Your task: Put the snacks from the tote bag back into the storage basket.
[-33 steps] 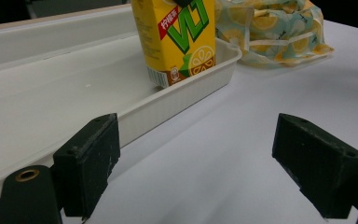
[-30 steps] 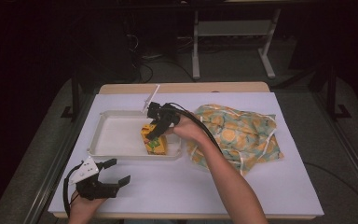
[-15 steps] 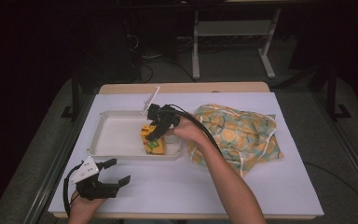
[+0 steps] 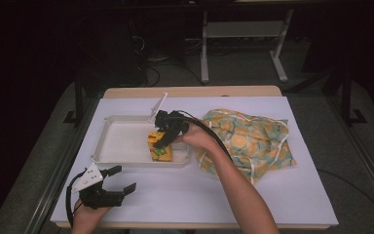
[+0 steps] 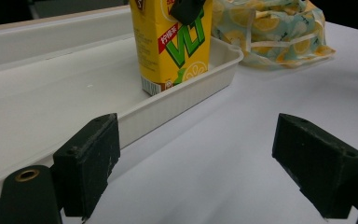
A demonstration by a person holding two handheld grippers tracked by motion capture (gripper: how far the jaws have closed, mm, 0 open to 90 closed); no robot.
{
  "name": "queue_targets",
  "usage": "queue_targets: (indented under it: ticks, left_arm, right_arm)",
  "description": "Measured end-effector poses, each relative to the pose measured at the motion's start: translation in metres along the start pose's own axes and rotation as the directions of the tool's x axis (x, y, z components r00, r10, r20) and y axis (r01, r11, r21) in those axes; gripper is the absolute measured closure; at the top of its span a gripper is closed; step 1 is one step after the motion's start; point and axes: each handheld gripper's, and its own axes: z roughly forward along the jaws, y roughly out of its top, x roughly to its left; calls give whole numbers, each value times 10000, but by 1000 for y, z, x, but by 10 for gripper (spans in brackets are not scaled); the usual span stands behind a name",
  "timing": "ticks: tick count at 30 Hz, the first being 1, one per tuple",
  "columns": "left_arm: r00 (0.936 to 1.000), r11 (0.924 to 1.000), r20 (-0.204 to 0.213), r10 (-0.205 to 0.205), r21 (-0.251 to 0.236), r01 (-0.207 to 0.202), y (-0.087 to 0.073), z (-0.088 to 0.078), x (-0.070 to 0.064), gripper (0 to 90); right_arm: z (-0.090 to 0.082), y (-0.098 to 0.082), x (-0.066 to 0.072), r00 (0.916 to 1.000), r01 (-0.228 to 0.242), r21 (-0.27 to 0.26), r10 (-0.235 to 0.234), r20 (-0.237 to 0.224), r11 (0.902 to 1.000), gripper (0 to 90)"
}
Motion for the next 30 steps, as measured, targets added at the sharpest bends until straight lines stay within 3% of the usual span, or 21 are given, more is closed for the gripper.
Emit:
queue_targets:
  ticks: [30]
  left_arm:
    - [10000,10000,1,44,-50,-44,0,1,-1,148]
  right_arm:
    - [0,0,8,9999,138,-44,-139,-95,9999,466]
